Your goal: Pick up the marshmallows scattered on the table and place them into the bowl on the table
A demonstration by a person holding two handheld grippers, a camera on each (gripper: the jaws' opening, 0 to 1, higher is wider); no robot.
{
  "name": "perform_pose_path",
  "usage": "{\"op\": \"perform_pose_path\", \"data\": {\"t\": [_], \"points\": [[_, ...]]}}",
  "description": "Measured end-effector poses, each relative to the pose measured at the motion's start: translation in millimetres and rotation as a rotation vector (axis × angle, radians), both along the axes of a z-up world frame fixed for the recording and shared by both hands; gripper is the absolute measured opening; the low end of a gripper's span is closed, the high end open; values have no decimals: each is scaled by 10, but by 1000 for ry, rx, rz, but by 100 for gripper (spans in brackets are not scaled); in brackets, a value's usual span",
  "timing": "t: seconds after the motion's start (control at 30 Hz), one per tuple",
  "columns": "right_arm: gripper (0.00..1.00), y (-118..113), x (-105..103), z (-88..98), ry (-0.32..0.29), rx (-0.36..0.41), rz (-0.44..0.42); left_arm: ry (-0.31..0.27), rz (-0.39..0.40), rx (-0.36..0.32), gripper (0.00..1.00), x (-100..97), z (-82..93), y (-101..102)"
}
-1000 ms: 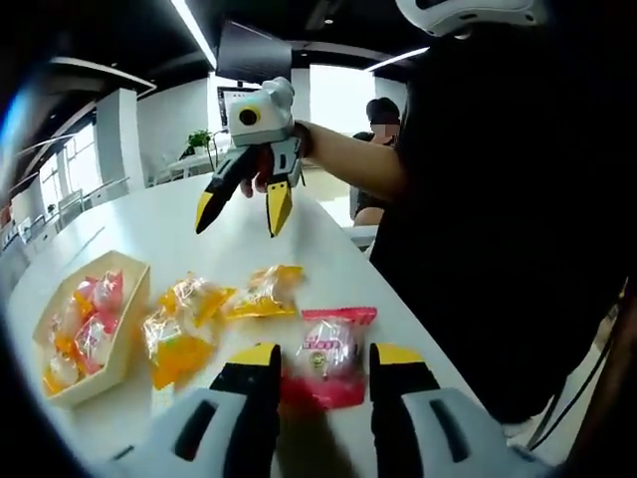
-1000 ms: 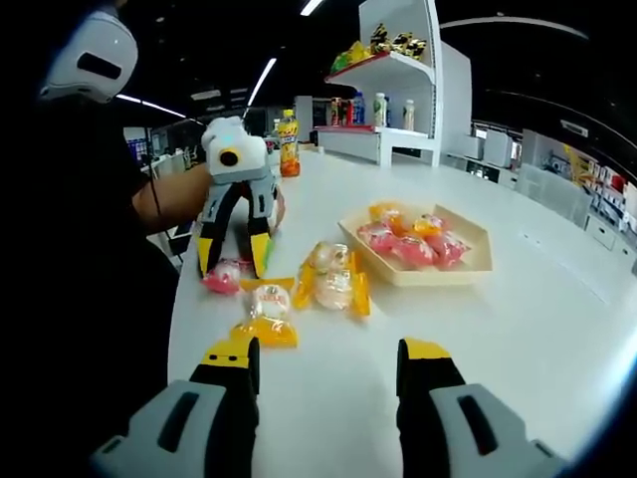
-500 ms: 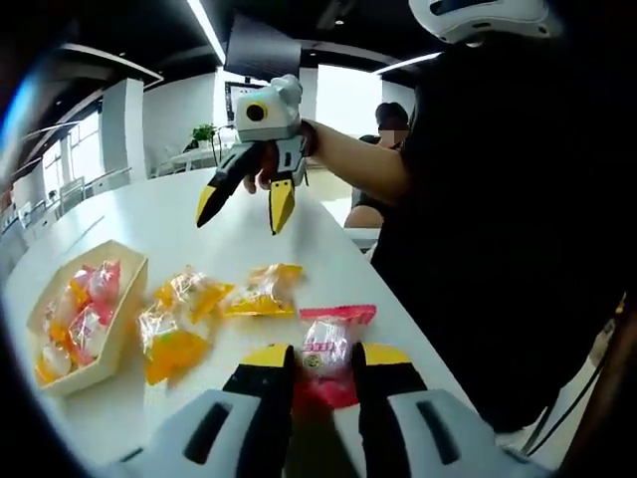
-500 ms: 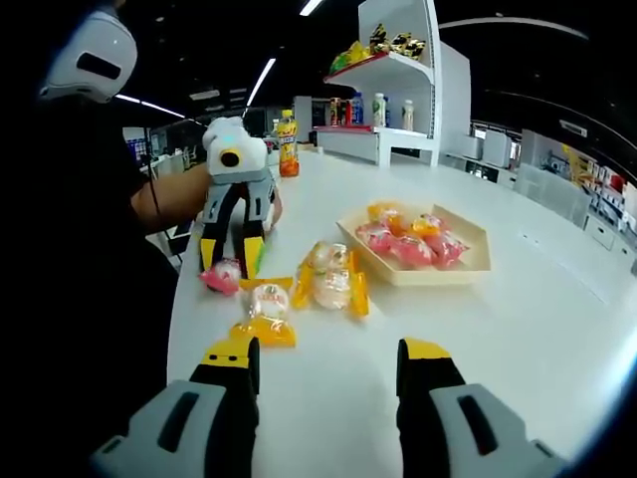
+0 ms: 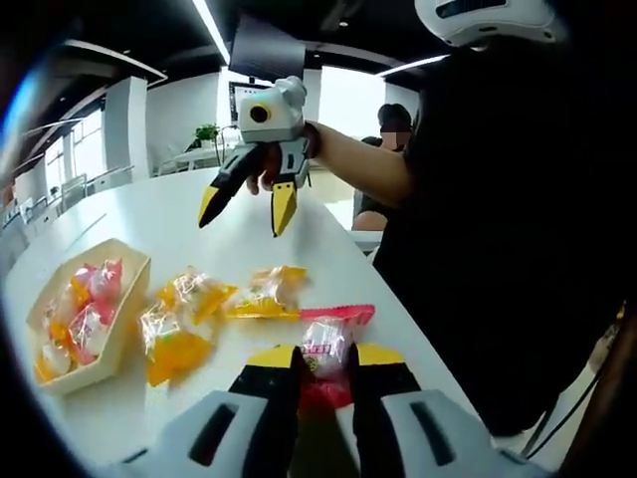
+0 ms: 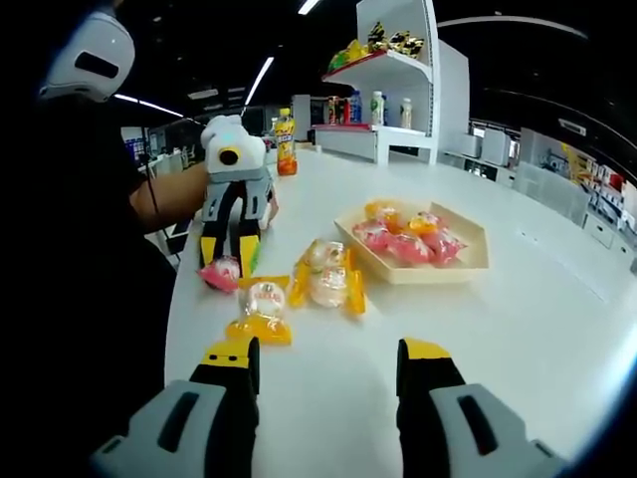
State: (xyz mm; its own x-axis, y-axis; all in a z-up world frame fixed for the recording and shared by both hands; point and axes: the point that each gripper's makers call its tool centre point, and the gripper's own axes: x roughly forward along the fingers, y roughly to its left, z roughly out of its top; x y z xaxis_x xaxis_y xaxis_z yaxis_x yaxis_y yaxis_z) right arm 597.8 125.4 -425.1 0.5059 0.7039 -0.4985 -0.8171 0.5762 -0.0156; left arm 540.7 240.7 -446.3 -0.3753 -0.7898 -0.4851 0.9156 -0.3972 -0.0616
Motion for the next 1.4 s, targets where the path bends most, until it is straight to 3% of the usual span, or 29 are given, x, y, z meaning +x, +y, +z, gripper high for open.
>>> {"op": "perform_pose_path", "data": {"t": [0.53,0.67,0.73,1.03,1.4], "points": [[54,26,-5,18,-4,-2,7,-6,-5,-14,19,2,15,9],[54,33,-13,22,-5,1,8,30,-7,-106,19,-23,221,-11],[54,29,-17,14,-3,1,7,32,-5,-120,19,-18,279,8],[54,41,-26,1,-1,2,11,-11,-1,-138,19,-26,348,-24],[54,25,-31,-7,0,4,7,-18,13,-150,19,-5,371,-32]]}}
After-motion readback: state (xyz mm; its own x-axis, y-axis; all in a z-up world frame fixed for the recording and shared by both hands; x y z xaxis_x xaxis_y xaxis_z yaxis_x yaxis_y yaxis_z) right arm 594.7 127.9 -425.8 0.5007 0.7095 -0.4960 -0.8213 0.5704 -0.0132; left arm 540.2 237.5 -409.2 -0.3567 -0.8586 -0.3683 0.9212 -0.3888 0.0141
